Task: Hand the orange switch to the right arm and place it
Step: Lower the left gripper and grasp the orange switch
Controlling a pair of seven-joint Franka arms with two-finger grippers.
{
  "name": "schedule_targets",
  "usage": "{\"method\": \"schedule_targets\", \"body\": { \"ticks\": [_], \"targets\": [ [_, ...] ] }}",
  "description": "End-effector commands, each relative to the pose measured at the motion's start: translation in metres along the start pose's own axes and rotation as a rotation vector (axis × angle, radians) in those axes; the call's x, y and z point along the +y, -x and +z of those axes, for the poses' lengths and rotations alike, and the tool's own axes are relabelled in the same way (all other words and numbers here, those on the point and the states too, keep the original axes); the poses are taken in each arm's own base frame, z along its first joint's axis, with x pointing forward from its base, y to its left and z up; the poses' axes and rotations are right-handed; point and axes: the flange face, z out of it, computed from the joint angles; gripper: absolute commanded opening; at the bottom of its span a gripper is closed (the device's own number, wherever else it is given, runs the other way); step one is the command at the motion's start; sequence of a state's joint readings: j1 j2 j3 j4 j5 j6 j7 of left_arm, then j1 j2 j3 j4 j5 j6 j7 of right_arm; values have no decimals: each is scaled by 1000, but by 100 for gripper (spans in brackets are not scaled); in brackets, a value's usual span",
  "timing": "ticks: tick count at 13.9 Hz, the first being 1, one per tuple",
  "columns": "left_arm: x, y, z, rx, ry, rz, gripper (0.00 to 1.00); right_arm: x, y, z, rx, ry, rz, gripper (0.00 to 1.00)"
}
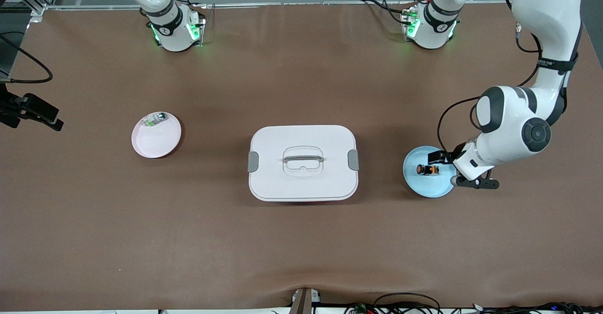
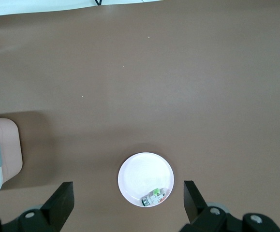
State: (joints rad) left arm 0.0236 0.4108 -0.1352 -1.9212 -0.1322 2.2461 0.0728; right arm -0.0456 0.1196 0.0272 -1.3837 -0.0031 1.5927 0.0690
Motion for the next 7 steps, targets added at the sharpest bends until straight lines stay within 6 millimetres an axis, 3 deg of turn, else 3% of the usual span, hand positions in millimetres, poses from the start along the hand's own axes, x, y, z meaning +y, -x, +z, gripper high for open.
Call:
{"method": "schedule_targets", "body": {
  "ticks": [1, 7],
  "targets": [
    [13, -17, 10, 6, 11, 29, 100, -1, 4, -5, 7, -8, 9, 100],
    [1, -21, 45, -9, 23, 10, 100, -3, 3, -4, 11, -8, 6, 100]
  ]
}}
